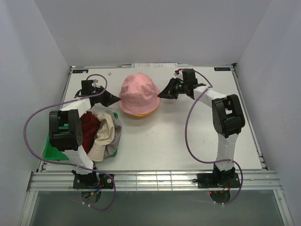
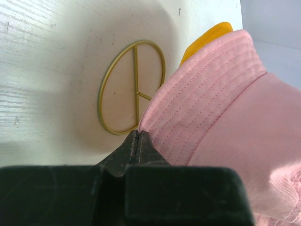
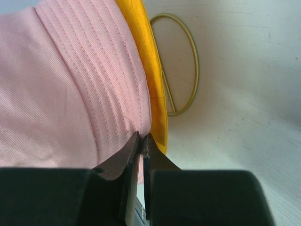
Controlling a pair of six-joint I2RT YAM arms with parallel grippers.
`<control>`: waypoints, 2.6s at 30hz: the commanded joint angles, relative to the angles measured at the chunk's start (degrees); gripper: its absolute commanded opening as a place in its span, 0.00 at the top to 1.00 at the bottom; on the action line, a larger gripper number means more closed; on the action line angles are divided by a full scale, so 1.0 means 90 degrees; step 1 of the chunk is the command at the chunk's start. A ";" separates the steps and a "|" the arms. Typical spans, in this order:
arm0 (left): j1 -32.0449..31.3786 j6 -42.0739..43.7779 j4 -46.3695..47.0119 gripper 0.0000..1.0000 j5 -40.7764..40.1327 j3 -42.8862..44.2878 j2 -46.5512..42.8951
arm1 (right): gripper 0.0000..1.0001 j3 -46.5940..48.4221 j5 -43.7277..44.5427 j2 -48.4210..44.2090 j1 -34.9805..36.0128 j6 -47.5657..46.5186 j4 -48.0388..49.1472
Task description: Stack the hats
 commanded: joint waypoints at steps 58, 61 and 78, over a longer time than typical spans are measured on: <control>0.0044 0.3337 -0.4909 0.29 -0.3821 0.0784 -0.5280 | 0.29 -0.0864 0.0118 -0.2757 -0.0173 -0.0953 -0.1102; 0.0044 0.3484 -0.5045 0.28 -0.3430 0.0432 -0.5496 | 0.29 -0.0835 0.0060 -0.2796 -0.0163 -0.1041 -0.1171; 0.0044 0.3621 -0.5183 0.31 -0.3576 -0.0311 -0.4959 | 0.30 -0.1167 -0.0097 -0.2738 -0.0144 -0.0973 -0.0878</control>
